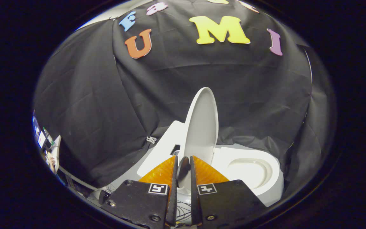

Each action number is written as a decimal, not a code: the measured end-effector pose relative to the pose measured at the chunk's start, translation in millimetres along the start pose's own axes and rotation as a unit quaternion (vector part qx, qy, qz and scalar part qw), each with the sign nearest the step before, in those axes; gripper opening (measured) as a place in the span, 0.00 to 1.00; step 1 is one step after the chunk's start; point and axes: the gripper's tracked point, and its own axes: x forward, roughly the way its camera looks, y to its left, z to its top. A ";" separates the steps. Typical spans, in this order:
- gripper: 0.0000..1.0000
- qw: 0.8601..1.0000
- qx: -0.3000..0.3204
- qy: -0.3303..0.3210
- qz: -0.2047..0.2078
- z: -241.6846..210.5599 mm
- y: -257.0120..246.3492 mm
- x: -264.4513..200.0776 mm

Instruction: Open the toilet lid.

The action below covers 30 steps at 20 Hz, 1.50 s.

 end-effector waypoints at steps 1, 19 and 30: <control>0.21 1.000 -0.005 0.002 0.000 0.6 6.8 3.7; 0.21 0.999 -0.040 0.005 -0.001 4.5 49.5 27.3; 0.21 0.996 -0.086 0.004 -0.031 4.3 66.6 37.6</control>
